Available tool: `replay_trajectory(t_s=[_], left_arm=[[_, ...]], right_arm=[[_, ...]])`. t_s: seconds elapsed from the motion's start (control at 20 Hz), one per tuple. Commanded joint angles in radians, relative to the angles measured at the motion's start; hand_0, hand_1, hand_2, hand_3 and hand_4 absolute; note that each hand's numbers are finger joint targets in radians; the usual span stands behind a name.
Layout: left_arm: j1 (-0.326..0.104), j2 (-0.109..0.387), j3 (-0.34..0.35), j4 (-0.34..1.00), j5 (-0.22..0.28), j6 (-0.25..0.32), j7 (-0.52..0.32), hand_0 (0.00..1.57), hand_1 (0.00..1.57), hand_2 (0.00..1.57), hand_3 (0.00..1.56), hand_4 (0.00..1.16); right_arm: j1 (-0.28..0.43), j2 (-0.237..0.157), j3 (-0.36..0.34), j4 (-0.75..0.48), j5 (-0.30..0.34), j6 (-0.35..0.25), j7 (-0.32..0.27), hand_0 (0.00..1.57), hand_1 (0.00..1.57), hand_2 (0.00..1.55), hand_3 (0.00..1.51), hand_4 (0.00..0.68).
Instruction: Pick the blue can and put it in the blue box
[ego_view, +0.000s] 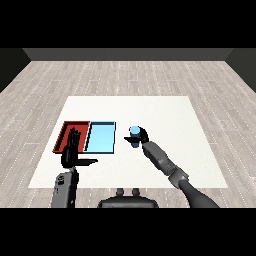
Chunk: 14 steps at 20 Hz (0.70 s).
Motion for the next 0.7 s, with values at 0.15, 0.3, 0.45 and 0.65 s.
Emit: replay_trajectory(t_s=[0.15,0.3,0.45,0.65], left_arm=[[-0.011,0.010,0.020,0.057,0.023,-0.027,-0.032,0.00,0.00,0.00,0.00,0.00],[-0.003,-0.005,0.000,0.055,-0.009,-0.006,-0.038,0.00,0.00,0.00,0.00,0.00],[-0.046,-0.006,-0.005,0.028,-0.004,0.014,0.027,0.00,0.00,0.00,0.00,0.00],[-0.044,-0.021,-0.065,-0.021,-0.040,0.023,0.083,0.00,0.00,0.00,0.00,0.00]], right_arm=[[0.015,0.000,0.120,0.012,0.024,-0.109,0.067,1.52,1.52,1.53,1.49,0.527],[0.044,0.000,0.089,-0.088,0.013,-0.139,0.030,1.52,1.52,1.51,1.45,0.550],[-0.001,0.000,0.070,-0.085,0.048,-0.097,0.008,1.51,1.51,1.49,1.42,0.559],[-0.007,-0.092,0.075,-0.240,0.093,-0.065,0.036,1.52,1.52,1.47,1.40,0.563]])
